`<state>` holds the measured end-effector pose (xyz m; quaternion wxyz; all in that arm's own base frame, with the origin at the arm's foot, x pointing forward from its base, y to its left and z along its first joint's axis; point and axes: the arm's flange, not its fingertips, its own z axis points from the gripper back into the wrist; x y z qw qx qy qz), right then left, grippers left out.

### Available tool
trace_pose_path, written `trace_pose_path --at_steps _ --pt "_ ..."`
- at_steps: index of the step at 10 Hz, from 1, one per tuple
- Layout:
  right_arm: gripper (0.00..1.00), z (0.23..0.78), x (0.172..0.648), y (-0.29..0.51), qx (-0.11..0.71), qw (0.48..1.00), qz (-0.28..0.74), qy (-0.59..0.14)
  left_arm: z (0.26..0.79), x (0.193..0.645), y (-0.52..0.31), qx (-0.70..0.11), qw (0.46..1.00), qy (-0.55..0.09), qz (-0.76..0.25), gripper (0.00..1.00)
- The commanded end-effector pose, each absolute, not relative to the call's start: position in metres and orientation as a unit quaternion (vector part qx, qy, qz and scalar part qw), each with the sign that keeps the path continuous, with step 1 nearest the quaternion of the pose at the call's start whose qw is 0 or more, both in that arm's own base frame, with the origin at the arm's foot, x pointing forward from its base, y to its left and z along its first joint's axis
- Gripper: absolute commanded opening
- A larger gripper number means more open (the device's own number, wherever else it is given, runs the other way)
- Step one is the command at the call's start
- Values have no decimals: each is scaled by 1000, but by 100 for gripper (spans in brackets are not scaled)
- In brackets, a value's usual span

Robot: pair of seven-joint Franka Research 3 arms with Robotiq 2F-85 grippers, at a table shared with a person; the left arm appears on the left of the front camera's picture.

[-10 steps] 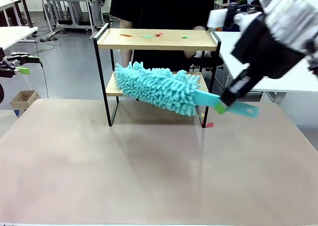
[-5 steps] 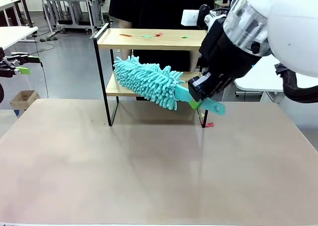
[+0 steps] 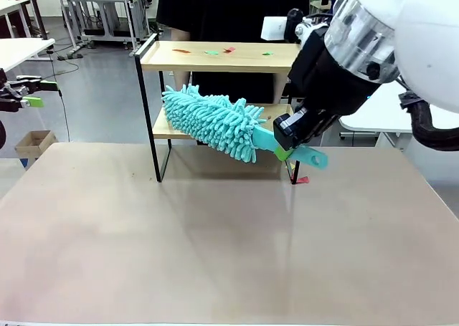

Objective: Clean the shelf.
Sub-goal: Clean the specific section of the Shelf indicated by the human with the Duster.

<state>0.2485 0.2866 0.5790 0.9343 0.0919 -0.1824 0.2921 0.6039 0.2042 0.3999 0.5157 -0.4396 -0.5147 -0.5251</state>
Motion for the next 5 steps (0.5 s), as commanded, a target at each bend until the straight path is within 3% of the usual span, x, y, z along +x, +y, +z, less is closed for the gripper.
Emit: trace_pose_path --at_steps 1,5 --pt "13 583 282 334 84 947 253 -178 402 603 204 -437 510 -518 -529 100" --pt "13 580 314 392 96 955 166 -228 402 603 204 -437 510 -518 -529 100"
